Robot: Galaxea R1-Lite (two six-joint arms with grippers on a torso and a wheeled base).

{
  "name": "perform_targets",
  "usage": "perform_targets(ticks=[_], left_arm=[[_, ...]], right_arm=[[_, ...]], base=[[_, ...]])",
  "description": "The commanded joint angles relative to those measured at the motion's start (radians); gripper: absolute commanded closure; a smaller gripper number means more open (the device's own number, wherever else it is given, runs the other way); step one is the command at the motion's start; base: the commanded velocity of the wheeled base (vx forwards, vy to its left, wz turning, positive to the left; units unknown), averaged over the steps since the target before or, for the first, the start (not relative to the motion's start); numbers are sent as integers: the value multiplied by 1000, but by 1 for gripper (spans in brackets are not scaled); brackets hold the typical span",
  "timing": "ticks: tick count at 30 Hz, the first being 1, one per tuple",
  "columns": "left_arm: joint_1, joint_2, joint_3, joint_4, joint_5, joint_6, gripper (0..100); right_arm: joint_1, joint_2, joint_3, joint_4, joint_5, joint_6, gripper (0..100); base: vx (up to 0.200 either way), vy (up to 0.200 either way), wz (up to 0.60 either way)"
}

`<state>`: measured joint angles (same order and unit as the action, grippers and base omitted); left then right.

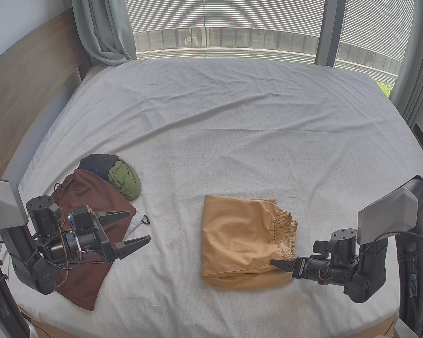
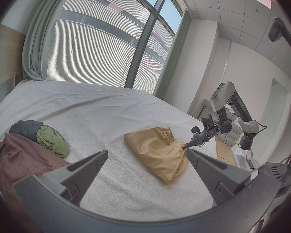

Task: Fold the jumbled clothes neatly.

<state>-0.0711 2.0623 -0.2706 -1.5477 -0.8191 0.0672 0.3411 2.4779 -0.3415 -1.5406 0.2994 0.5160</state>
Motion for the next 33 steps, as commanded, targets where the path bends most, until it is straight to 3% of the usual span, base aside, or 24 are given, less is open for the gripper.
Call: perform_targets(ticks=[1, 12, 21, 22, 33], left_arm=[[1, 2, 1, 0, 0, 0, 0], [-1, -1, -2, 0, 0, 0, 0], [-1, -1, -2, 0, 0, 0, 0], [-1, -1, -2, 0, 0, 0, 0], [-1, 1, -2, 0, 0, 0, 0]], right_arm=[[6, 32, -14, 1, 1, 7, 0], [44, 26, -70, -3, 3, 113, 0], [45, 24, -85, -4, -16, 118, 0], [47, 24, -86, -4, -17, 118, 100], [58, 24, -83, -4, -19, 118, 100]], base=[[0, 0, 0], [0, 0, 0], [0, 0, 0], [0, 0, 0], [0, 0, 0]])
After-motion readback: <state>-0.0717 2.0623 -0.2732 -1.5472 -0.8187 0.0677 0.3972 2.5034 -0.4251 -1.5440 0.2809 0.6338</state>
